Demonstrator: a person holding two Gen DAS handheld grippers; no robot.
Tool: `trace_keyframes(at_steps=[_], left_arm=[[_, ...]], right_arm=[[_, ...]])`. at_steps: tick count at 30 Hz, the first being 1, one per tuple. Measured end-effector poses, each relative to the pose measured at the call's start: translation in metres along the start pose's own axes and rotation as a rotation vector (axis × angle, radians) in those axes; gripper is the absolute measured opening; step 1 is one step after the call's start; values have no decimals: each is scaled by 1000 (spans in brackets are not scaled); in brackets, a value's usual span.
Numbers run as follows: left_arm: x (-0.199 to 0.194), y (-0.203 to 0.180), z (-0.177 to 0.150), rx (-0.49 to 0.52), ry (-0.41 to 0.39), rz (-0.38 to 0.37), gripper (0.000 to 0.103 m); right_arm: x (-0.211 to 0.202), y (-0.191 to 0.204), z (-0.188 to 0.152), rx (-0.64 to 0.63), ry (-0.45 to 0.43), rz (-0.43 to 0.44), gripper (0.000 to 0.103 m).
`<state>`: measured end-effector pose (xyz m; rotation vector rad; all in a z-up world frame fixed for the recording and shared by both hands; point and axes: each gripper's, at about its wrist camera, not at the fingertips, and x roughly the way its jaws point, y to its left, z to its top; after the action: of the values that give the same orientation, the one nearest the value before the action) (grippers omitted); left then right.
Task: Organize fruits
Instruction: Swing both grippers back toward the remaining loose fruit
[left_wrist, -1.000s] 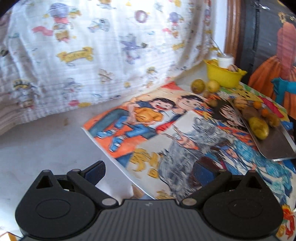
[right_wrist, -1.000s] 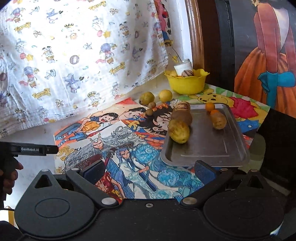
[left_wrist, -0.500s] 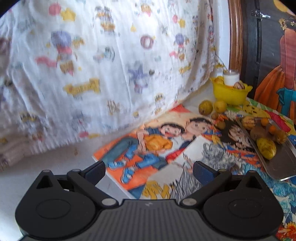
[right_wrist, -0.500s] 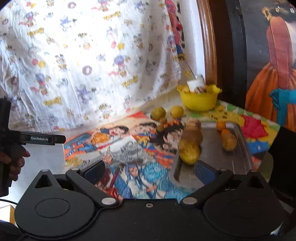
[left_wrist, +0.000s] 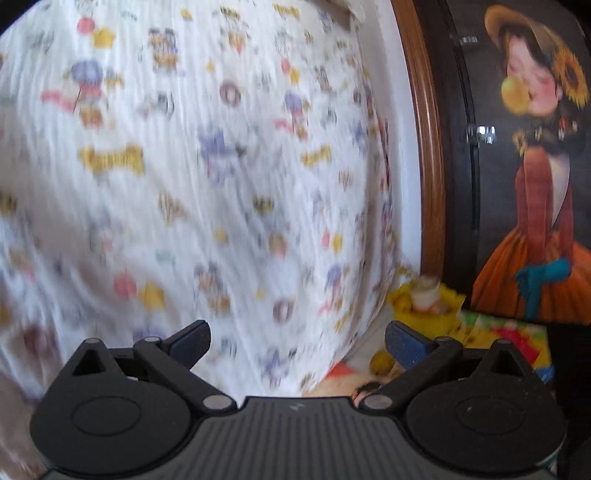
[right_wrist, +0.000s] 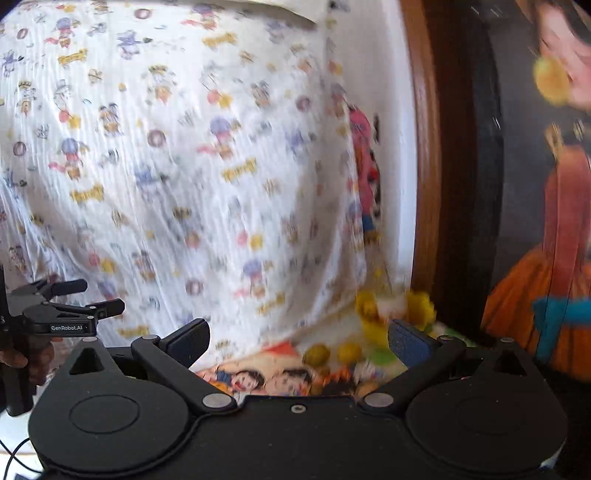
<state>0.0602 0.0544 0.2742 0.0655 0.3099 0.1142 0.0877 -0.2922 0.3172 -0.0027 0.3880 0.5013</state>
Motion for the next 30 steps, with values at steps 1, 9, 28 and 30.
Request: trace_keyframes(at_steps=[1,9,28,30], left_arm=[[-2,2,14,-6,-1,-10,103],[5,4,105,-52,-24,21,103],[127,-27,23,-54,144,-68,103],[137,-36,8,-43,130,-75,103]], right_arm=[[0,4,18,-18,2,-5,102],[16,36,152,-120,-22,-11,102],[180,-11,99,-35,125,120,103],[199,-18,83,-19,171,149,103]])
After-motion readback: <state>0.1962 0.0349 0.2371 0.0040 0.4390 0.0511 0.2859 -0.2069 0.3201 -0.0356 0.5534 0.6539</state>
